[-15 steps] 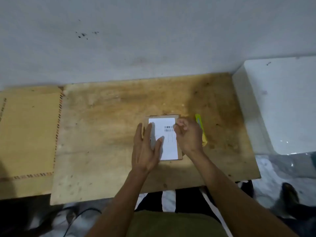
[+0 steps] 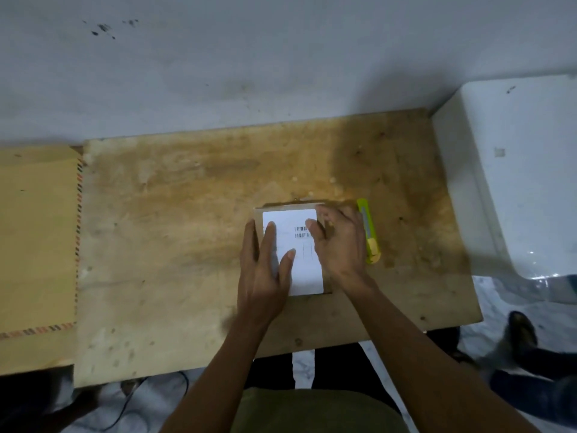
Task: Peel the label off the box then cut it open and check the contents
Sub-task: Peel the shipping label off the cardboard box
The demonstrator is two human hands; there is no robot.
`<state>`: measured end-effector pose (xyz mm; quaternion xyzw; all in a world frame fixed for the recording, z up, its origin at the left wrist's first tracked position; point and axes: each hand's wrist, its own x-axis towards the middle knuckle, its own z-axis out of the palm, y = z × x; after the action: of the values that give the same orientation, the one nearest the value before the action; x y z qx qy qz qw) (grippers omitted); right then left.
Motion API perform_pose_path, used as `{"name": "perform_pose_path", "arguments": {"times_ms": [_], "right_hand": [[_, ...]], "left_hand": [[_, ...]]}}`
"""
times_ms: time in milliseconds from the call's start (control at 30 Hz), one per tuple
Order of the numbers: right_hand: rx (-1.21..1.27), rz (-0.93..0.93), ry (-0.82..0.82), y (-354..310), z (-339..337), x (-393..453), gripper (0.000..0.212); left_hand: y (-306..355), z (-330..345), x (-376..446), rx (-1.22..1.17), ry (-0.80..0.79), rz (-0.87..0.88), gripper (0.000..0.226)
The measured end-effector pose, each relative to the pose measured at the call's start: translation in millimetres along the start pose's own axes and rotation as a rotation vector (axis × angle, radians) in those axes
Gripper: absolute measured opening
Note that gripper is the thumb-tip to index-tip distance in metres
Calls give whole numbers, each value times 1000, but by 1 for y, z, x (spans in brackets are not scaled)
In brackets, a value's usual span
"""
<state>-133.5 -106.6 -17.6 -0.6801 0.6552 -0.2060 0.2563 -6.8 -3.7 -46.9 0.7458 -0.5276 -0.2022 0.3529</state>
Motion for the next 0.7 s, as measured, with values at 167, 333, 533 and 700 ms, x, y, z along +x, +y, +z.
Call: {"name": "perform_pose_path", "arguments": {"times_ms": [167,333,533,700], "right_hand": [[-8,-3,-4,-6,-2,1,27],[-42,31,20,-5,-2,2,24],[-40,52,35,-6,1,2,19],[-16,63,40,-8,4,2,11]], "left_hand": [[0,1,0,12,-1,12,60],[3,-1,1,11,-49,-56,62],[5,-2,2,-2,-81,-120,63],[4,-1,2,0,-89,-125,63]]}}
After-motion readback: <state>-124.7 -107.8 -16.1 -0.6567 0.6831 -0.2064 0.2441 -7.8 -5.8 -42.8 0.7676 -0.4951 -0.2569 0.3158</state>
